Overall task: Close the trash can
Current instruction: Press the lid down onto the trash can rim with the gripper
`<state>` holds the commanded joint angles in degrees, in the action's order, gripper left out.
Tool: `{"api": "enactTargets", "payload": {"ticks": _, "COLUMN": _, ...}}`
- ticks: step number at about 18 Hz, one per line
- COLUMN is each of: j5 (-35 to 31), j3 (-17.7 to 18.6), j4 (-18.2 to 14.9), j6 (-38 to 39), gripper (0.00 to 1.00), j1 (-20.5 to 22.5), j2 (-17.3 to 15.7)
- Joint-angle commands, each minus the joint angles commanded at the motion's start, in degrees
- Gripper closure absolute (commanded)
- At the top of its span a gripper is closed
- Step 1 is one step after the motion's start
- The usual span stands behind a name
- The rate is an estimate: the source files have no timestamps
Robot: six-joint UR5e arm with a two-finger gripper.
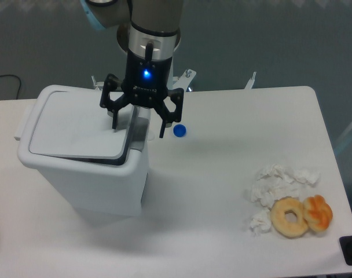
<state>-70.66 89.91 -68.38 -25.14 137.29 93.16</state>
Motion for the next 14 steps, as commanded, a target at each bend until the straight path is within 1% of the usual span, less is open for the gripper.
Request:
{"api": "enactTargets", "payload": {"ticks": 6, "j5": -0.3, "j3": 0.2, "j4": -0.2, "j6": -0.6, "gripper": 0.00, "j1": 0.2, "j2": 0.1}}
{"api": "enactTargets", "payload": {"ticks": 8, "j5": -1.7, "j3": 0.2, "j4": -0.2, "j6": -0.7, "gripper": 0.00, "j1": 0.2, "j2": 0.2}}
{"api": "enactTargets", "payload": {"ticks": 14, "j5": -1.8, "j3": 0.2, "j4": -0.2, "j6": -0.7, "gripper": 0.00, "j1": 0.3, "j2": 0.5}}
